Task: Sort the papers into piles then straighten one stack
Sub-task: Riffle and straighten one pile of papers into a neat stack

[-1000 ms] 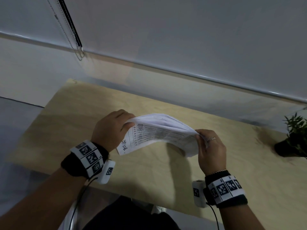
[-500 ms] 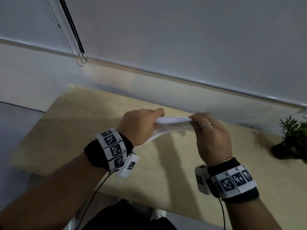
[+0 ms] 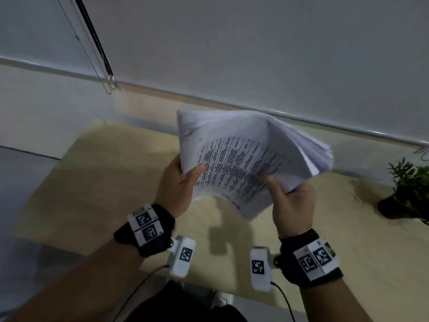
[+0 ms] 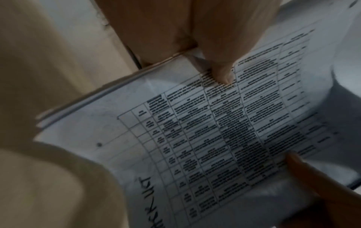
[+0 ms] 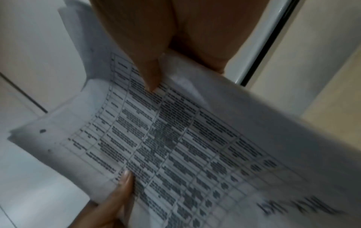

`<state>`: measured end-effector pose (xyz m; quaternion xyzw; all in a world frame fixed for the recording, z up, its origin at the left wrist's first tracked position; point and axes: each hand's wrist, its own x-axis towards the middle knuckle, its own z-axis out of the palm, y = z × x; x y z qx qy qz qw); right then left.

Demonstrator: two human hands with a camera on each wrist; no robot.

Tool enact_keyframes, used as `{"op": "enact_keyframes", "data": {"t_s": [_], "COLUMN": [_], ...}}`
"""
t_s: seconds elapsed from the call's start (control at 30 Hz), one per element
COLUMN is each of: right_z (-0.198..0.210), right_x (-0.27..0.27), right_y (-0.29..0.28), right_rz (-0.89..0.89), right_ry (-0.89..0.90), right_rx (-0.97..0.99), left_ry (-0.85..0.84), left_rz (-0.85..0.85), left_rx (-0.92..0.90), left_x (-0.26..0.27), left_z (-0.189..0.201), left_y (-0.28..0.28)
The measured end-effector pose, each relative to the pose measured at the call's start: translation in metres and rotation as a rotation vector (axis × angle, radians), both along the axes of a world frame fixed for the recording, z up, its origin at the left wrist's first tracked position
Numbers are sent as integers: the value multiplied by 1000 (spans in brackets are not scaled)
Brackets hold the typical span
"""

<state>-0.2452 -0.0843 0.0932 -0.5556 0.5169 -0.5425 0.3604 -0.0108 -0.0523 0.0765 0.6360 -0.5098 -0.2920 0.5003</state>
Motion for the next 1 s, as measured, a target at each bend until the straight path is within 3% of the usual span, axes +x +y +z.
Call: {"op": "enact_keyframes", "data": {"t_s": [0.1,0.3,0.53,0.63,1.0], "right_z": [-17,5,30,36,42], "right_x": [8,12,17,23,22], "right_y": [14,7,-2,-3,-2], "right_rz": [7,-28,-56,-29,-161], "right_ry": [153,-11,-36,-104,-104], "right_rx": [24,-105,-226,-274,-259], "left_ry": [94,144,203,97,56], "left_rz": [-75,-115,-11,76,181], "left_rx": [140,110,-323,-468,-461], "left_x": [-3,2,-8,-15,-11], "left_z": [-25,-27,32,48,56], "left_y": [8,-5,-12,-20,-29]}}
